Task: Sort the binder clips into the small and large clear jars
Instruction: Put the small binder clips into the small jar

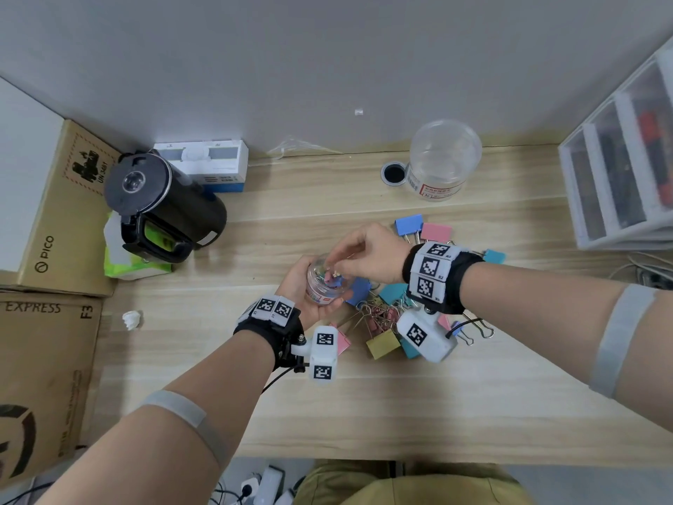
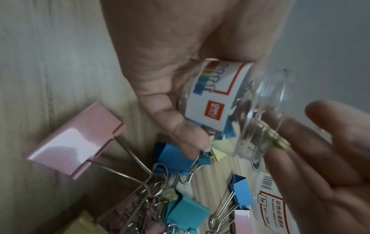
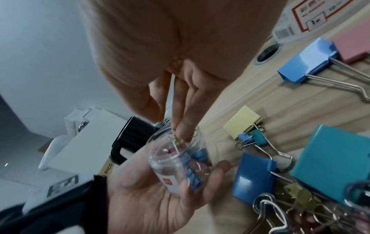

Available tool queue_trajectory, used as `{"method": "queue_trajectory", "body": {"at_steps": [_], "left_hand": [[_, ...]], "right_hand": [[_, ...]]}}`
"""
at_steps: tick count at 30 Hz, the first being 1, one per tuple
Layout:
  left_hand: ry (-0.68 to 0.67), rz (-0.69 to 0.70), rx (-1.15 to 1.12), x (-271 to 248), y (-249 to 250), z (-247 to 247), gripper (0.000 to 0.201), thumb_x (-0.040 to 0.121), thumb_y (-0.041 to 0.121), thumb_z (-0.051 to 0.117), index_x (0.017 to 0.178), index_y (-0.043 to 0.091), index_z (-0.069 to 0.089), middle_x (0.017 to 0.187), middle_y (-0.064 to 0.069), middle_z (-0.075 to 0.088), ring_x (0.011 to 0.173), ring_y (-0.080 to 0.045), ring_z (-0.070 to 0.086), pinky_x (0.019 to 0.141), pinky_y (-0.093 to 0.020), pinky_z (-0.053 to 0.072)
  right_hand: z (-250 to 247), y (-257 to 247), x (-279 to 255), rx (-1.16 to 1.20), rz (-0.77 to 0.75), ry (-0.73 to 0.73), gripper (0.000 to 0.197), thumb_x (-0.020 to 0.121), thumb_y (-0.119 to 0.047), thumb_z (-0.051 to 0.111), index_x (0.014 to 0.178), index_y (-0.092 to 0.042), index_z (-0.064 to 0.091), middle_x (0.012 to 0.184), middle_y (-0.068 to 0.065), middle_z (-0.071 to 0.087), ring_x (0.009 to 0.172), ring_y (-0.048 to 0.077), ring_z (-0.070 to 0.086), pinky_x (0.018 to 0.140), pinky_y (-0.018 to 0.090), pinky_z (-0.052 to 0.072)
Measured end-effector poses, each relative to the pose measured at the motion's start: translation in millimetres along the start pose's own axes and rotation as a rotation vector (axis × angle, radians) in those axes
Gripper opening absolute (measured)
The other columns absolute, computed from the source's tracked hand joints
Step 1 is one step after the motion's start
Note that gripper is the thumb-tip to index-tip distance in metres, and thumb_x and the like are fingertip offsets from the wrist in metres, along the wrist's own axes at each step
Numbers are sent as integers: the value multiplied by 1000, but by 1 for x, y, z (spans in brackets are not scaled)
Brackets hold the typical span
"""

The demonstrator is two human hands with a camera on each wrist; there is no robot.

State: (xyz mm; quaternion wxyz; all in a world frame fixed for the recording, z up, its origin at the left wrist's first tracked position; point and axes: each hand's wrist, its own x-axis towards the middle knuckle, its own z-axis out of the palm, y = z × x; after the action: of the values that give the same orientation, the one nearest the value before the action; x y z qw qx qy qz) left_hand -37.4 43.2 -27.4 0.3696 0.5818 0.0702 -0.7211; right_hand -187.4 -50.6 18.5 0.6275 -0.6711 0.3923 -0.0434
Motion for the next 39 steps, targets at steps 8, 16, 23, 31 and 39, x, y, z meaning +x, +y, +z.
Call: {"method": "queue_trajectory", "body": {"at_steps": [8, 16, 23, 31, 39], "left_hand": [[-60, -38, -53, -9, -5, -14, 45, 92, 40, 54, 97, 4, 80, 95, -13, 76, 72, -30, 73, 48, -25, 54], [-106, -20, -39, -15, -2, -17, 43, 93, 40, 54, 105, 3, 73, 92, -16, 72, 67, -30, 72, 46, -28, 56], [-9, -13, -43, -16, -4, -29, 45, 97, 41, 49, 111, 4, 70, 104, -17, 71, 78, -34, 72, 46, -26, 53], [21, -49, -45, -13, -3, -42, 49, 93, 43, 56, 118, 3, 69, 104, -16, 72, 84, -33, 73, 46, -27, 56], [39, -45, -16, -14, -1, -48, 45, 96, 42, 51, 113, 6, 70, 98, -15, 73, 84, -33, 71, 47, -26, 54]], "right_hand": [[1, -2, 5, 285, 45, -37, 27, 86, 16, 57, 89, -8, 69, 91, 7, 76, 82, 15, 73, 74, 32, 62], [22, -3, 7, -35, -60, -2, 19, 79, -2, 77, 87, -19, 70, 91, 1, 74, 78, 14, 74, 80, 33, 61], [-2, 27, 20, -152, 8, 256, 16, 80, -9, 73, 80, -25, 69, 78, -4, 69, 70, 14, 67, 75, 32, 60], [-9, 54, 23, -770, -33, 76, 33, 78, -8, 68, 107, -23, 69, 110, -4, 58, 104, 19, 55, 81, 35, 49], [5, 60, 30, -966, -49, -12, 38, 89, -25, 65, 127, -25, 62, 118, 0, 51, 108, 23, 54, 84, 40, 48]]}}
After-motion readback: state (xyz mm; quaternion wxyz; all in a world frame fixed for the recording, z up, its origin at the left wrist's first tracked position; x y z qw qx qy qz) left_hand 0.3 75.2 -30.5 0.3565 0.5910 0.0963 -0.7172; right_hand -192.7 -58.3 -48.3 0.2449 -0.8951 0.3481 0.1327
